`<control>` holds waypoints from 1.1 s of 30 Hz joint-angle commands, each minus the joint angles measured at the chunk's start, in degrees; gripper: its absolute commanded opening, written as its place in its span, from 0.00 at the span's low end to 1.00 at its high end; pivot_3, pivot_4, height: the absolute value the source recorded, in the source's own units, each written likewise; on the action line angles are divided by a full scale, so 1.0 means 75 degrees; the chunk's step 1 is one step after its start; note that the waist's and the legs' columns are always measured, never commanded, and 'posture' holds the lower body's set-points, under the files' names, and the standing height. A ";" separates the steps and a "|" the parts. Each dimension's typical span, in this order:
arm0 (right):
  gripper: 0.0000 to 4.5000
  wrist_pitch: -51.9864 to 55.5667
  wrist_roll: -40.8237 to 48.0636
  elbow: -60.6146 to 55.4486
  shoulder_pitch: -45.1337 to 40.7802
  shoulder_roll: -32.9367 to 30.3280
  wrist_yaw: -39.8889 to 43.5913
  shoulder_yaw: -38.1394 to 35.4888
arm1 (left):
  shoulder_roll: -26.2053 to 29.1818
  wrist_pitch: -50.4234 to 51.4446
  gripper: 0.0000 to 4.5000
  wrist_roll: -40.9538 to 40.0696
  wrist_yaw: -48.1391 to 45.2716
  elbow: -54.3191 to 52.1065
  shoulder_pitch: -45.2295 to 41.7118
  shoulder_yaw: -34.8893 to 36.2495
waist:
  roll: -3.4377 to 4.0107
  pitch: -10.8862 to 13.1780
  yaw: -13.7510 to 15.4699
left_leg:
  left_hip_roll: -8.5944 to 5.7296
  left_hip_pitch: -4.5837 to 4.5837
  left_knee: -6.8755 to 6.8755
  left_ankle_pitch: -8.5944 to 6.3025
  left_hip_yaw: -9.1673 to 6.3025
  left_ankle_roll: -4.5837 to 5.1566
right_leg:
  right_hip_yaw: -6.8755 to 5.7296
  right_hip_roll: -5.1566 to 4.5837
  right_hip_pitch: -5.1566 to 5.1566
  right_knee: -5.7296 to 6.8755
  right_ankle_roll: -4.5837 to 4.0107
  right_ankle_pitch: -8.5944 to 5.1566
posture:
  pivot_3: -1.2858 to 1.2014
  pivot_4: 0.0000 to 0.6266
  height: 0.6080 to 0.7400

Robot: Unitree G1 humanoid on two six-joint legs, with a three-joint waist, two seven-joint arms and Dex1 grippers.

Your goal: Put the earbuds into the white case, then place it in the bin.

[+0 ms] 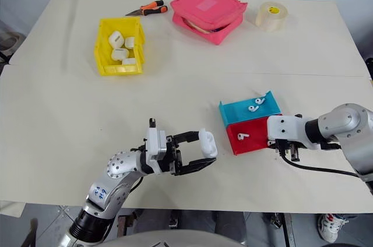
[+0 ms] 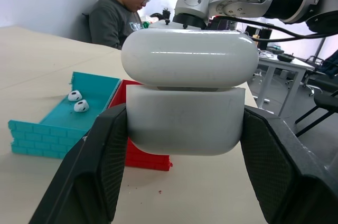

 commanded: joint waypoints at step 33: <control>0.10 0.3291 0.5680 -0.5154 0.1824 0.5110 -0.5015 -0.2292 | -0.0435 -0.0808 0.62 -0.1331 -0.3450 0.2669 -0.2345 0.0923 | 0.0001 -0.0001 0.0056 | -0.0012 -0.0008 0.0008 -0.0003 0.0003 0.0001 | 0.0002 0.0001 -0.0011 0.0011 0.0001 0.0001 | 0.52 0.24 1.00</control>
